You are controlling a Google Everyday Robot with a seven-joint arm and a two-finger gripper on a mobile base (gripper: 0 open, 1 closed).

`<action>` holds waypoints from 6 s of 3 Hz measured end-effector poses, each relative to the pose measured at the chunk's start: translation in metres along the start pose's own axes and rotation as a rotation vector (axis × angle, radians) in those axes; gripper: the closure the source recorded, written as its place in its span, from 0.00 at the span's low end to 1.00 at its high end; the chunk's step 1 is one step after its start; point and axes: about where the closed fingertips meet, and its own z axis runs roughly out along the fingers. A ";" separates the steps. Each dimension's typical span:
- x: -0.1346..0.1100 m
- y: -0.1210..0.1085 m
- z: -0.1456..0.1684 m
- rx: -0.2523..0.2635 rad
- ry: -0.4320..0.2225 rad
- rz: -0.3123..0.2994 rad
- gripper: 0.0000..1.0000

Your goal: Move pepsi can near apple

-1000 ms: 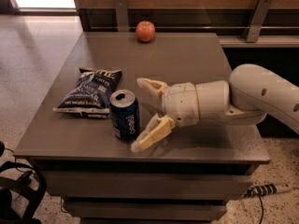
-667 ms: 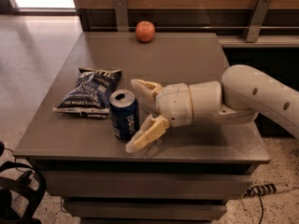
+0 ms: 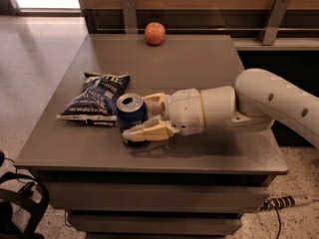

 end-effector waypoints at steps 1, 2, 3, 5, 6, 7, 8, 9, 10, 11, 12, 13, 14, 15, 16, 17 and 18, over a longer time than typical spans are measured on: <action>-0.001 0.001 0.002 -0.003 0.000 -0.002 0.72; -0.003 0.001 0.003 -0.007 0.002 -0.003 0.99; -0.017 -0.012 -0.003 0.003 0.028 0.013 1.00; -0.087 -0.105 -0.057 0.149 0.106 0.068 1.00; -0.112 -0.163 -0.093 0.268 0.102 0.101 1.00; -0.125 -0.204 -0.131 0.397 0.079 0.109 1.00; -0.126 -0.249 -0.187 0.596 0.099 0.134 1.00; -0.117 -0.268 -0.217 0.702 0.124 0.163 1.00; -0.117 -0.268 -0.217 0.702 0.124 0.163 1.00; -0.099 -0.291 -0.209 0.711 0.174 0.177 1.00; -0.060 -0.329 -0.203 0.732 0.273 0.212 1.00; -0.035 -0.348 -0.205 0.751 0.313 0.239 1.00; -0.003 -0.367 -0.215 0.783 0.314 0.294 1.00; 0.024 -0.380 -0.215 0.792 0.279 0.342 1.00; 0.044 -0.387 -0.207 0.779 0.243 0.382 1.00; 0.058 -0.388 -0.195 0.752 0.238 0.403 1.00; 0.063 -0.389 -0.184 0.728 0.213 0.406 1.00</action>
Offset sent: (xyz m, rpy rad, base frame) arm -0.0007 0.0014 0.0005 -0.0004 -0.0010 0.0029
